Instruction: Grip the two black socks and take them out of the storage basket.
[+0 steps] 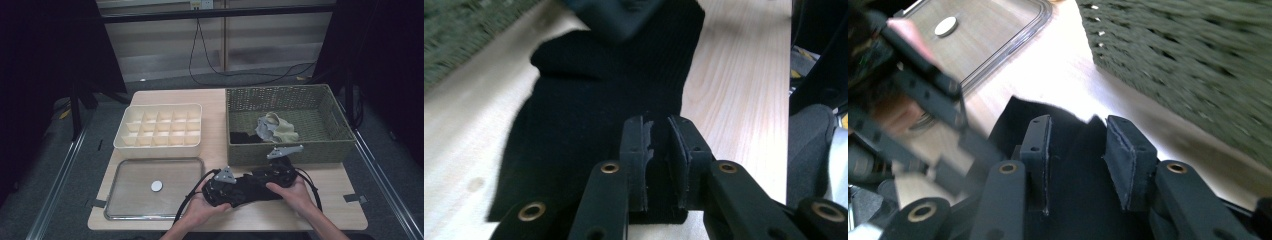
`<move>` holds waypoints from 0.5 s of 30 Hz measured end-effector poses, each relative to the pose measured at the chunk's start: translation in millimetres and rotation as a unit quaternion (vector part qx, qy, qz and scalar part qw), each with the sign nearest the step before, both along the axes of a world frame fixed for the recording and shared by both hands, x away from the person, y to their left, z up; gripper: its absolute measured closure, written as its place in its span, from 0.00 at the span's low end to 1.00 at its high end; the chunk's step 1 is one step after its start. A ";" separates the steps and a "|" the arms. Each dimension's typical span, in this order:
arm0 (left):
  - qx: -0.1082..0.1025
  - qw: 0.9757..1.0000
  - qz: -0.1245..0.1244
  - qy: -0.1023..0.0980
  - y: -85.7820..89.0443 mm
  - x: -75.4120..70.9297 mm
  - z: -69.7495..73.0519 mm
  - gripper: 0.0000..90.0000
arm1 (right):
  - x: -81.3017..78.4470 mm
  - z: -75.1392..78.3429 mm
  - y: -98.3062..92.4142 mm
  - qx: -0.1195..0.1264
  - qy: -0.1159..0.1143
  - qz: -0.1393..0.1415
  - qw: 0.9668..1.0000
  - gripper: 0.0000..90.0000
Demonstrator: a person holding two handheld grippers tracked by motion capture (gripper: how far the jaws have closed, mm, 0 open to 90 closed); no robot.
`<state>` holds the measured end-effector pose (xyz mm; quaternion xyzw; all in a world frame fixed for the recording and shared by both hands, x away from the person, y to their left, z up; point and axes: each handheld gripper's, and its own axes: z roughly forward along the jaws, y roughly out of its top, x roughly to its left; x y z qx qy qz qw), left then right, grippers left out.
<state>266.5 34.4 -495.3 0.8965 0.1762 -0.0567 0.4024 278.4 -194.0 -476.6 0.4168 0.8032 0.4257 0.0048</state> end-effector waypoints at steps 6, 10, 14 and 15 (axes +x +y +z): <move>0.007 1.000 -0.001 0.004 -1.1 1.0 -2.2 0.87 | 14.5 -6.6 9.6 -0.012 0.005 -0.001 1.000 0.67; 0.003 1.000 0.000 0.006 -1.0 1.3 -3.5 0.87 | 23.8 -11.5 8.9 -0.019 0.014 0.002 1.000 0.66; 0.001 1.000 0.000 0.005 -0.8 2.6 -4.1 0.87 | 26.0 -15.4 11.9 -0.021 0.023 0.013 0.999 0.70; 0.000 1.000 0.001 0.004 -0.9 2.7 -4.4 0.87 | 26.0 -15.6 12.3 -0.020 0.026 0.016 0.999 0.71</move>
